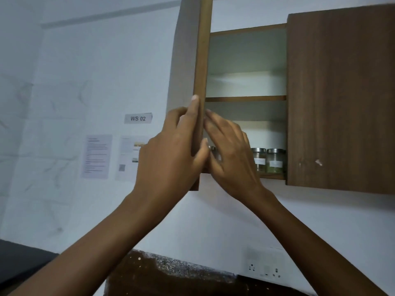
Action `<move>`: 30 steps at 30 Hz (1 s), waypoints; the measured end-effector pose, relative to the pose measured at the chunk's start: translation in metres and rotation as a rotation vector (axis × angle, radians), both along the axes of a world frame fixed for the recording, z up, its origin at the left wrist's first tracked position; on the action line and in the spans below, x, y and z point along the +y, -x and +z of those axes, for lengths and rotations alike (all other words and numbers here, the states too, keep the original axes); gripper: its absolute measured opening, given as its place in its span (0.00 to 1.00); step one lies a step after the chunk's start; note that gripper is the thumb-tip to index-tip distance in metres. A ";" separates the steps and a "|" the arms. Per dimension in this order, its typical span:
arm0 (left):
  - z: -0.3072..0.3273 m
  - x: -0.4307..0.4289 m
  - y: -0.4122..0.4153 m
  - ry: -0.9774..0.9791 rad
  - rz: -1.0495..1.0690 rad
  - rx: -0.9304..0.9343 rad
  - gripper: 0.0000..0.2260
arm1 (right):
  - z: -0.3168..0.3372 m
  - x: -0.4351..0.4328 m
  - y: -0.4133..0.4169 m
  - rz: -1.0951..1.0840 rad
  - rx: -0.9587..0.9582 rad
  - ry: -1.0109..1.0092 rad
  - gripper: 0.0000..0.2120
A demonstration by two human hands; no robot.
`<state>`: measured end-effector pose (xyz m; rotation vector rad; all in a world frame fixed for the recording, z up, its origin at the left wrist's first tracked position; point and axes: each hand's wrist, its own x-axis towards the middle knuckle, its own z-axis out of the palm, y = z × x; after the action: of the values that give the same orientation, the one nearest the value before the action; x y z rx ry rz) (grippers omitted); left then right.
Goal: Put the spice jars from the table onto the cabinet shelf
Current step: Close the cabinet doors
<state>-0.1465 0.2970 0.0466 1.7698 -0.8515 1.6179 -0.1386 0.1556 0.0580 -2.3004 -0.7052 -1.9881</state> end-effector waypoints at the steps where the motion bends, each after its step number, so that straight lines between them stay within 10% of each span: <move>1: 0.000 -0.009 -0.001 -0.008 -0.008 -0.005 0.31 | 0.000 -0.009 0.002 -0.010 0.004 -0.017 0.24; 30: -0.029 -0.265 -0.084 -0.303 0.053 0.182 0.34 | -0.048 -0.212 -0.034 -0.211 0.165 -0.716 0.25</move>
<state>-0.0630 0.0316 0.0175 2.1282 -1.0111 1.3887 -0.1043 -0.0563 0.0101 -2.0877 0.2478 -1.6924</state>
